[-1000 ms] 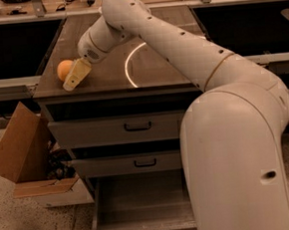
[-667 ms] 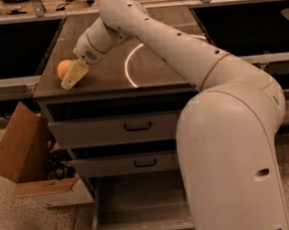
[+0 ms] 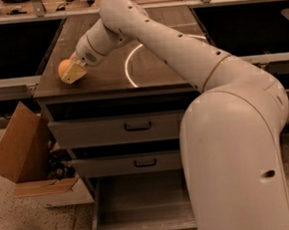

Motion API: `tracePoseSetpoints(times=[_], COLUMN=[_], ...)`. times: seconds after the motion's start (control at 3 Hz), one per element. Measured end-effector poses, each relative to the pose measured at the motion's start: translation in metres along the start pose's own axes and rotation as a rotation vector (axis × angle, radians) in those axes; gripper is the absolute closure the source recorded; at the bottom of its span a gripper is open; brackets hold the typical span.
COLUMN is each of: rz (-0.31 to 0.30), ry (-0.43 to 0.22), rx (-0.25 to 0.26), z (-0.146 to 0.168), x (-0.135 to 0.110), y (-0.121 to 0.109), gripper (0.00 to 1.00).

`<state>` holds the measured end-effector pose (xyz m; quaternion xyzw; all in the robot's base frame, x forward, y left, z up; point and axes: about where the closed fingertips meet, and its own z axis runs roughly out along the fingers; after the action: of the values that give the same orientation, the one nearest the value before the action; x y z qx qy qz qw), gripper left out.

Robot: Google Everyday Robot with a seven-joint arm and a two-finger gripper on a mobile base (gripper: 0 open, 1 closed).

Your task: Place orange into bottom drawer

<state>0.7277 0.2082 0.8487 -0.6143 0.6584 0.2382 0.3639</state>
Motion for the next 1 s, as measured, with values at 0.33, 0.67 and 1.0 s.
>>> tracePoseSetpoints(times=[0.33,0.67,1.0], rz=[-0.005,-0.001,-0.002], ry=[-0.052,-0.138,-0.192], rx=[0.033,0.104,0.150], z=[-0.023,-0.065,-0.103], x=[-0.008,-0.004,0.008], y=[0.012,0.036,0.063], gripper=[0.89,1.00,1.00])
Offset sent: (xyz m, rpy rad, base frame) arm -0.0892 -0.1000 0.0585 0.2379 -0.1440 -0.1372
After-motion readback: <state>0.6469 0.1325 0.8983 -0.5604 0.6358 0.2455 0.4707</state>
